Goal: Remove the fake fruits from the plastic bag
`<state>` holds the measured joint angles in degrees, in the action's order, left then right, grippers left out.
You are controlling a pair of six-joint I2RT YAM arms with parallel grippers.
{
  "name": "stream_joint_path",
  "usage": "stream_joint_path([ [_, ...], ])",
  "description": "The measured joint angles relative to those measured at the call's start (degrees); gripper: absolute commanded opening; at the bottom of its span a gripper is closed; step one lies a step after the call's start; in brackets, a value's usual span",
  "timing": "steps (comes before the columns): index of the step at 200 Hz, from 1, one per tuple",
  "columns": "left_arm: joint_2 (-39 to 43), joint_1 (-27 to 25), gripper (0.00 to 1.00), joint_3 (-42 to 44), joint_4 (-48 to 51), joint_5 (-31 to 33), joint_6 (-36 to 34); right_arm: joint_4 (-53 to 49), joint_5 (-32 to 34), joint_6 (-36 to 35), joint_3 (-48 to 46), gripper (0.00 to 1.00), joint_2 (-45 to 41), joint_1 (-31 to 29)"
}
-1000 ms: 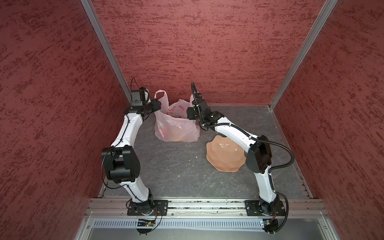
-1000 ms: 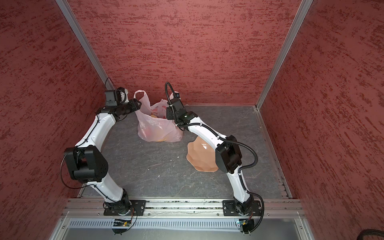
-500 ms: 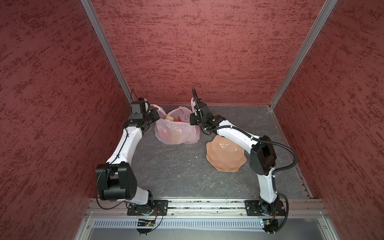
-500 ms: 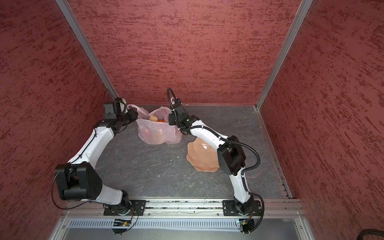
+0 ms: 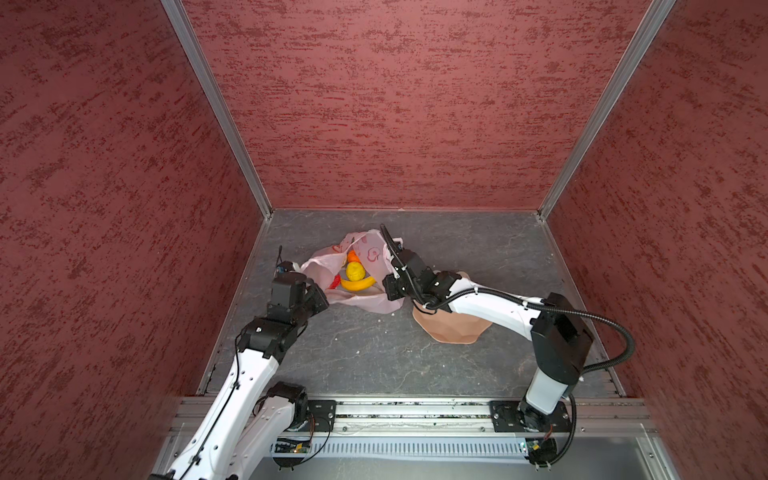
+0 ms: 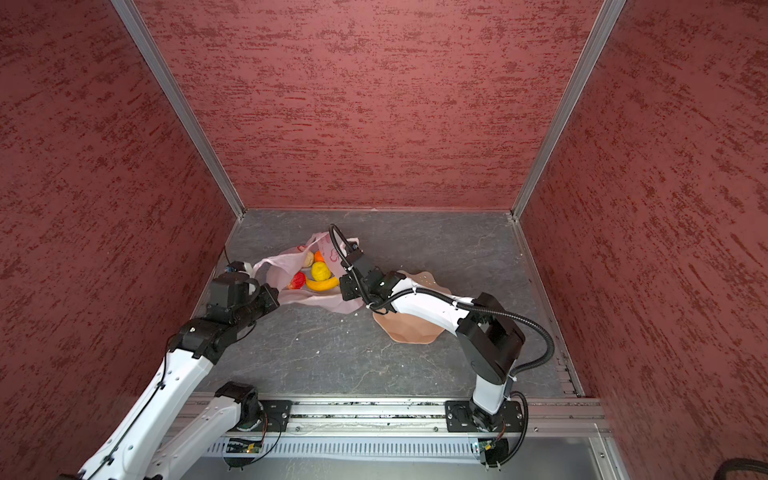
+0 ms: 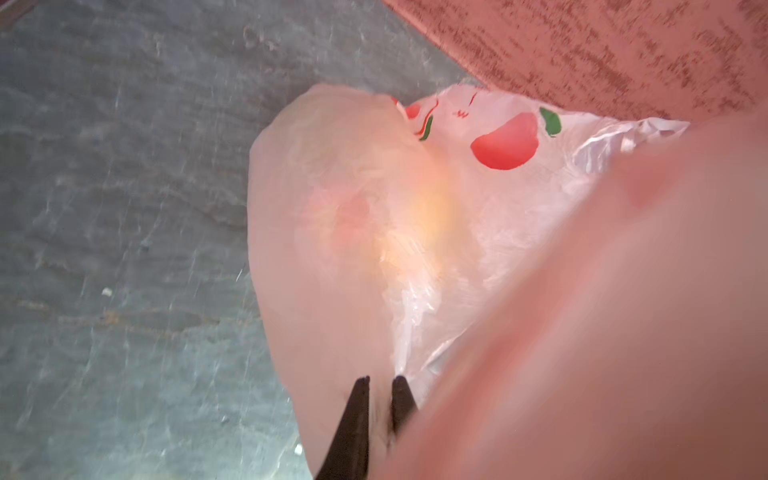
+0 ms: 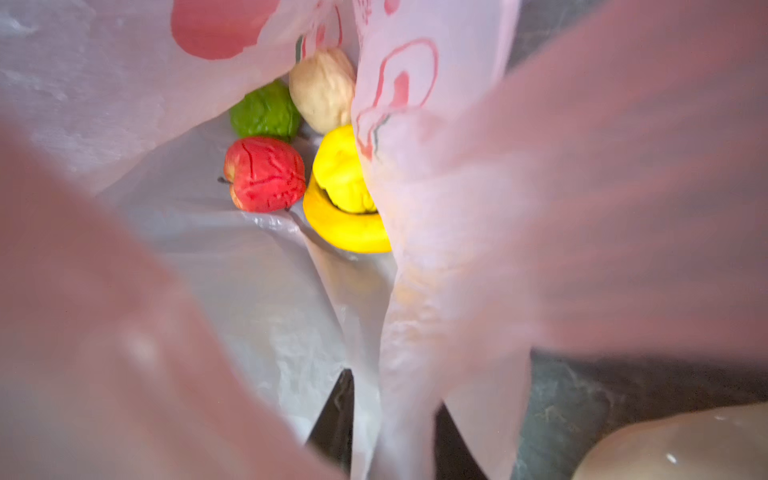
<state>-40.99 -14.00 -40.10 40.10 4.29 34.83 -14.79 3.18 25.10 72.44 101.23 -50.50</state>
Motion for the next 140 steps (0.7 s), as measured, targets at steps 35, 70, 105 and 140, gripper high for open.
stream_joint_path([
  [35,9.60,-6.69,0.13,1.86,9.35,4.85,6.88,0.11,-0.09,0.74,-4.50,0.25,-0.22,-2.82],
  [70,17.11,-11.72,0.13,1.84,17.31,8.13,13.84,0.04,-0.09,1.66,-6.91,0.25,-2.08,-5.09],
  [105,20.02,-17.49,0.12,1.73,23.50,10.58,20.61,0.24,-0.04,3.02,-9.46,0.24,-4.96,-7.98],
  [140,20.39,-21.49,0.12,1.07,27.41,12.57,25.40,0.44,0.02,4.63,-12.39,0.24,-7.93,-10.45],
])
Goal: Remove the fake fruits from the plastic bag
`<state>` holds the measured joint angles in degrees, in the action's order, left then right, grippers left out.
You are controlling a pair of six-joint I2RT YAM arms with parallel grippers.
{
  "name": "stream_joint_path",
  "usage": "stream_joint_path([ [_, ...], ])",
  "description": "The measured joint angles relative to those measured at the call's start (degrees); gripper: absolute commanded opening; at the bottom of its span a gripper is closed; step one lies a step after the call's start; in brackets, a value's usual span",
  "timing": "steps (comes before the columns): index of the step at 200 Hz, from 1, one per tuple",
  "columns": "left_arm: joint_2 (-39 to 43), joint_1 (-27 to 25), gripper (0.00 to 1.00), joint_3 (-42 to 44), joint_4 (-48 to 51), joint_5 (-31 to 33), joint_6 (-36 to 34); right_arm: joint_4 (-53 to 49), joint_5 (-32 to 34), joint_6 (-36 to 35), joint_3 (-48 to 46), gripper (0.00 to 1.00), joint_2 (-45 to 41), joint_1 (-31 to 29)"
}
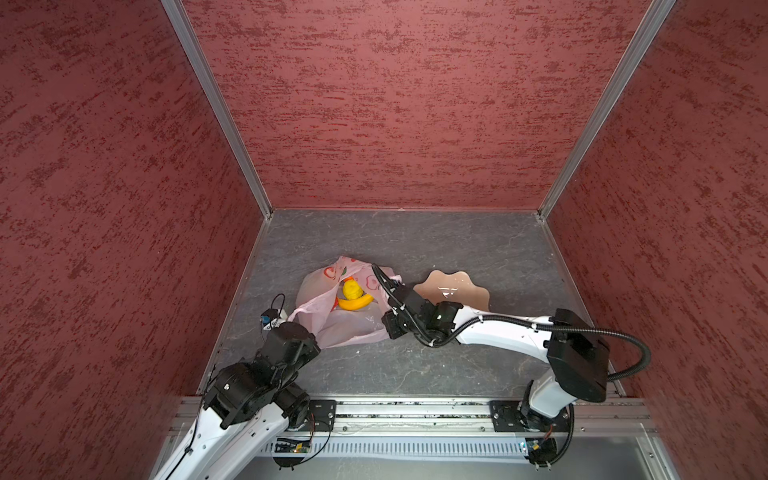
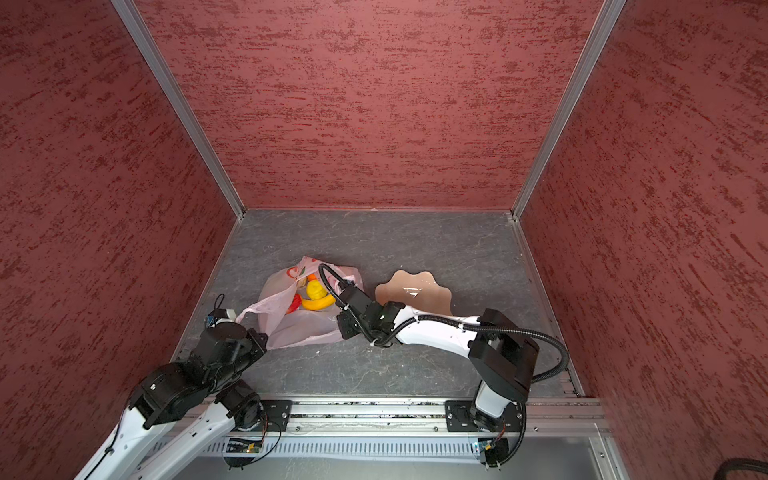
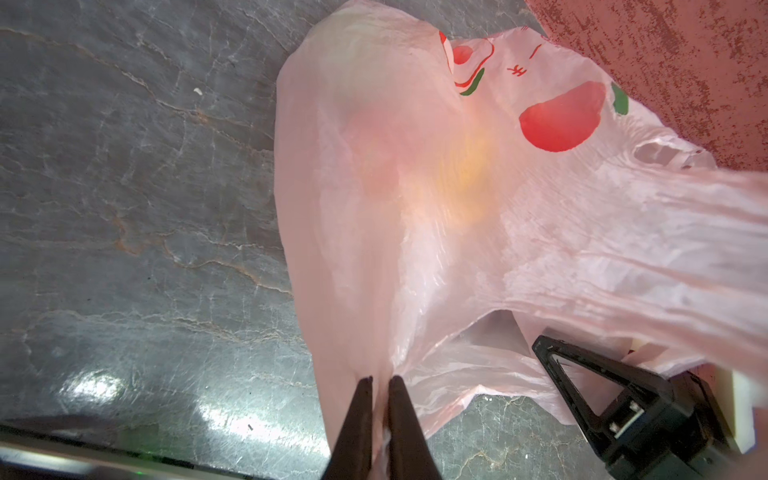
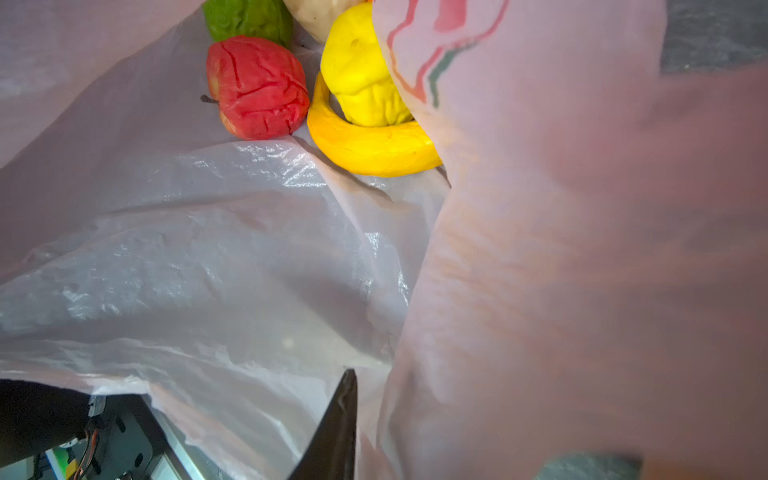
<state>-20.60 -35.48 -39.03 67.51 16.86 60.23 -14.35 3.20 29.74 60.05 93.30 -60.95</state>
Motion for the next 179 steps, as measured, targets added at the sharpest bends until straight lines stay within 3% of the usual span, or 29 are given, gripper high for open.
stream_joint_path([
  [77,-2.23,-1.73,0.13,-2.23,2.45,2.54,3.56,-0.70,0.94,2.86,-4.57,0.27,-6.32,-1.62],
  [108,-4.61,-1.81,0.13,-2.58,2.75,3.19,3.56,-1.05,2.08,2.84,-4.57,0.42,-6.51,-1.62],
  [179,-7.98,-1.81,0.13,-4.17,1.40,5.51,0.48,-3.50,5.66,1.38,0.68,0.66,-6.56,-1.64],
])
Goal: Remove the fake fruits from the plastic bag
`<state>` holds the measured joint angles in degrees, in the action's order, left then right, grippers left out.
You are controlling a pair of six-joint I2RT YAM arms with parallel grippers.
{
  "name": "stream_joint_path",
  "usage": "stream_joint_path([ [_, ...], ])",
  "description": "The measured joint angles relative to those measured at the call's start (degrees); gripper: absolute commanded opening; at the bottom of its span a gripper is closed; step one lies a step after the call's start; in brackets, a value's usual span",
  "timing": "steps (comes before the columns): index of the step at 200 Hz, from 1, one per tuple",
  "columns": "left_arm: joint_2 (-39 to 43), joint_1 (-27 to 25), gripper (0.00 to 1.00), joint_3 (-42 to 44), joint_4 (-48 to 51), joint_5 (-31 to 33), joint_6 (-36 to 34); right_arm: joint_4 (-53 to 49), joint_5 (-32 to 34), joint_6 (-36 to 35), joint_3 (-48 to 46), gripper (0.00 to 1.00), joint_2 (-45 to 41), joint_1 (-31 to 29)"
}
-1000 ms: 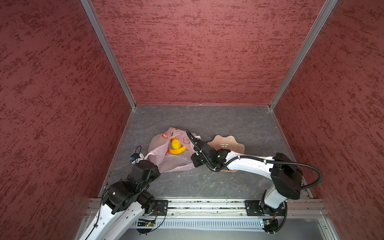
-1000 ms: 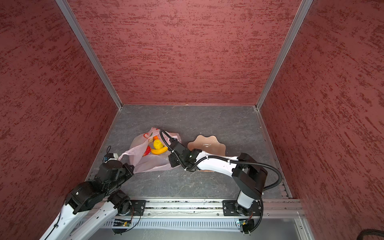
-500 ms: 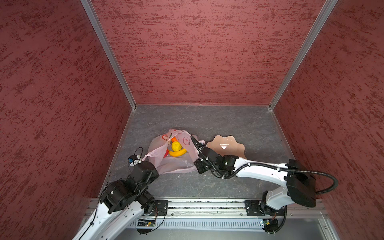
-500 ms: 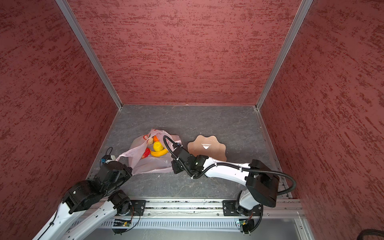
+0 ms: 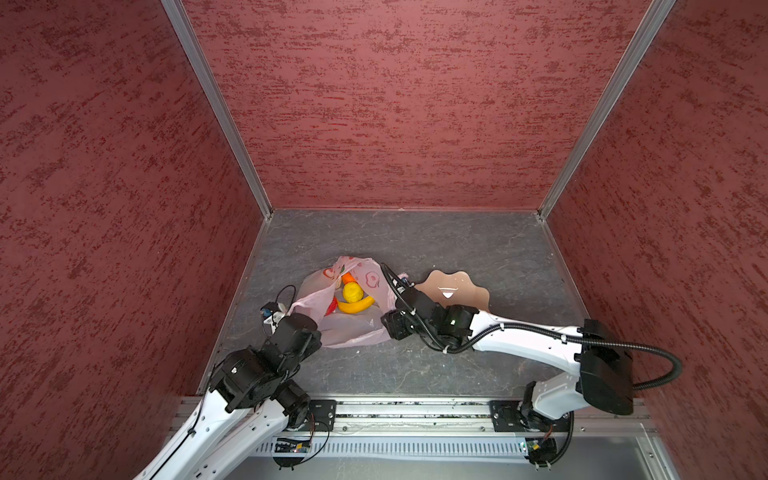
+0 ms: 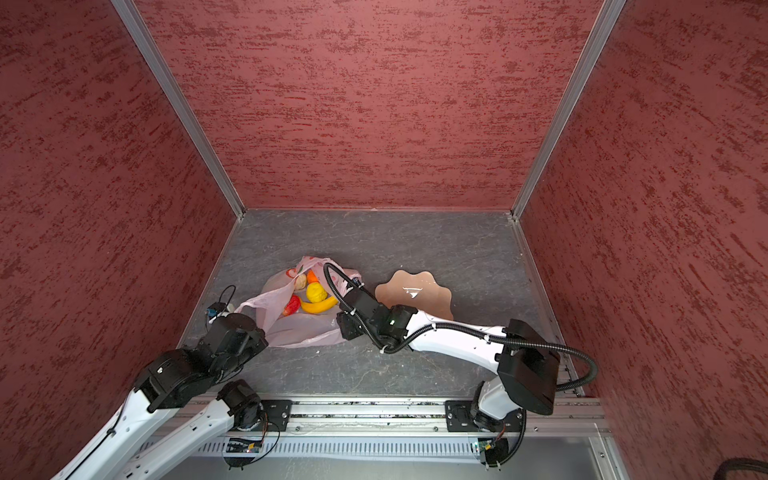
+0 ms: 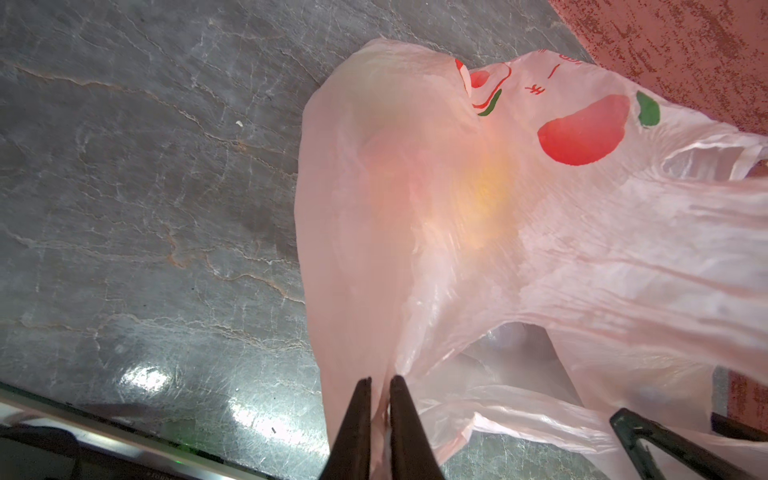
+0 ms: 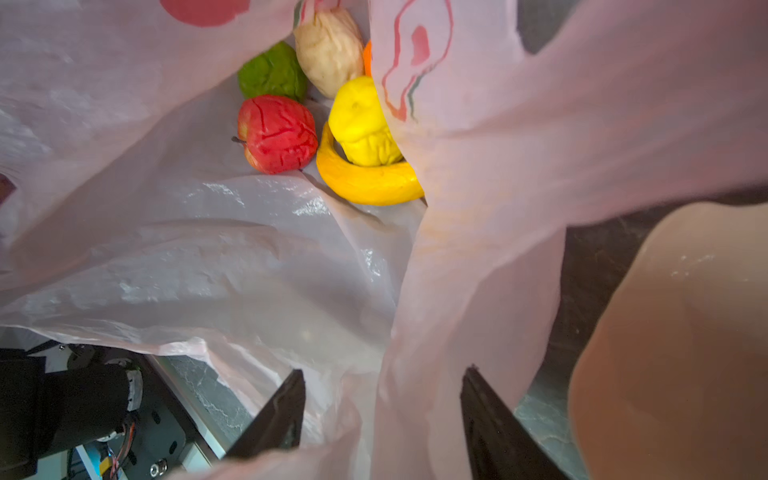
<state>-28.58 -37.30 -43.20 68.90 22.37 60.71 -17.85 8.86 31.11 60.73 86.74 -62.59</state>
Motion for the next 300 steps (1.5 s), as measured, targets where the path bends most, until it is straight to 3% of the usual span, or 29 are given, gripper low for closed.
stream_joint_path([
  [88,-4.24,0.00,0.11,4.98,-7.43,-0.72,-1.46,-10.99,5.81,-3.58,2.45,0.73,-11.80,0.00],
  [129,-5.49,-0.09,0.11,5.60,-10.12,-0.02,-2.08,-18.60,6.62,-4.66,5.64,0.69,-18.14,0.00],
  [172,-4.92,-0.68,0.11,8.17,-10.25,0.74,-0.87,-16.96,5.68,-8.11,10.64,0.65,-19.85,-0.15],
  [219,-2.03,-0.85,0.11,9.84,-9.92,2.19,2.12,-6.71,0.59,-12.87,19.23,0.64,-9.88,-0.42],
  [269,1.97,-1.31,0.11,10.67,-8.85,3.48,5.81,1.57,-5.64,-14.69,33.75,0.57,12.07,-0.63],
  [300,2.84,-1.62,0.11,10.69,-7.91,4.44,7.96,2.38,-7.19,-14.53,34.69,0.55,19.54,-0.63],
])
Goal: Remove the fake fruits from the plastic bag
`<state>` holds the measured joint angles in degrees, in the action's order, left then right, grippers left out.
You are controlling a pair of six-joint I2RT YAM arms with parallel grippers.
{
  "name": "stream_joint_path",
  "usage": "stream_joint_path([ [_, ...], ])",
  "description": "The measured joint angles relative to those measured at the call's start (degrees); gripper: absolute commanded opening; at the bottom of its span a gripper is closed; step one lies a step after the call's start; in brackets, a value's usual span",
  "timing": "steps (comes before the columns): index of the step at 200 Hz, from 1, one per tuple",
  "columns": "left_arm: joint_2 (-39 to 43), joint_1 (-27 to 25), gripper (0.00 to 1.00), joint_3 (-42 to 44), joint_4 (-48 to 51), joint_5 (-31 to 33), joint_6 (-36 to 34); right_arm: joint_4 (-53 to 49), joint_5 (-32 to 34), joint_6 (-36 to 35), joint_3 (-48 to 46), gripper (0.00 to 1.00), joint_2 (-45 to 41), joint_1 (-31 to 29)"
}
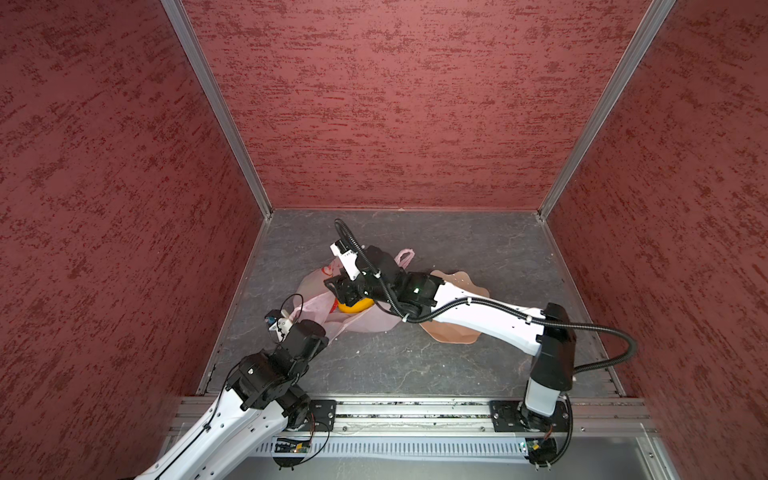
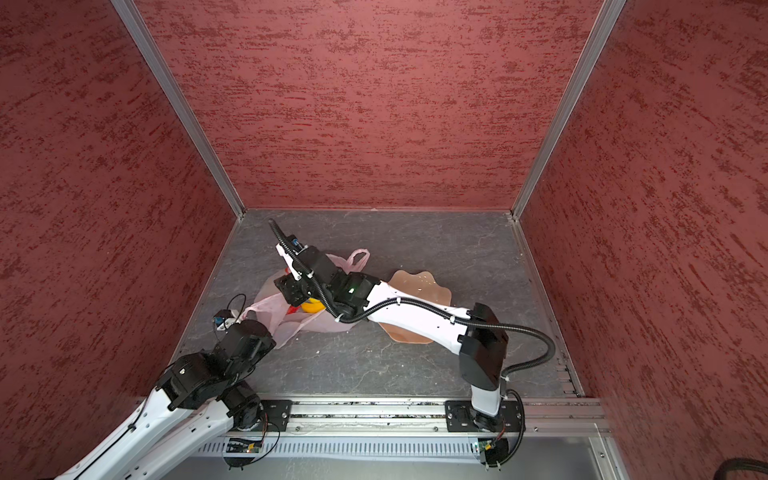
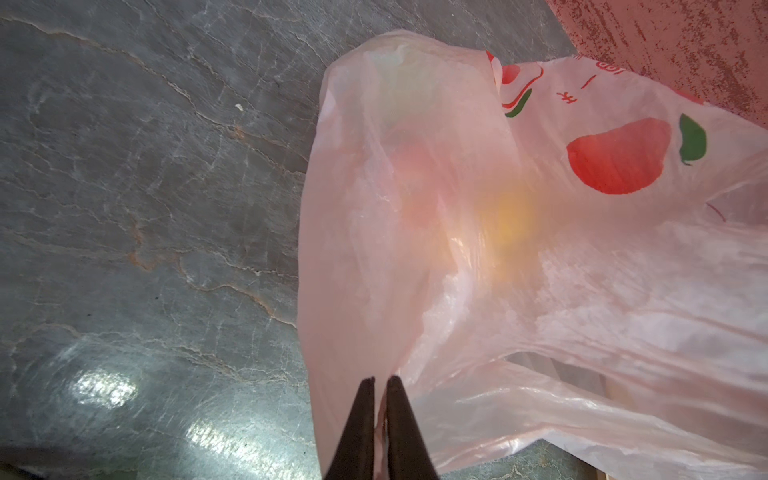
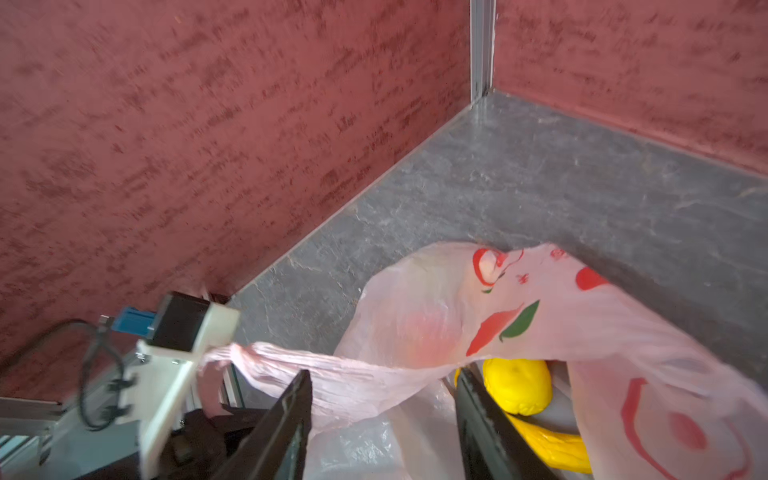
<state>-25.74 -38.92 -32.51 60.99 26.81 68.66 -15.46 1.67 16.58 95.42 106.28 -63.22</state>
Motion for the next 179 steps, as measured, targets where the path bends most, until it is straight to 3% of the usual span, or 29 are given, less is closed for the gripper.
stream_joint_path([
  [73,-3.39,-0.04,0.11,-1.66,1.11,3.08,1.31,1.77,1.77,1.77,-13.77,0.51,-0.28,0.92],
  [179,-5.92,-0.33,0.12,-1.33,-2.38,3.69,1.49,7.61,1.49,5.09,-24.35,0.49,-0.24,3.10],
])
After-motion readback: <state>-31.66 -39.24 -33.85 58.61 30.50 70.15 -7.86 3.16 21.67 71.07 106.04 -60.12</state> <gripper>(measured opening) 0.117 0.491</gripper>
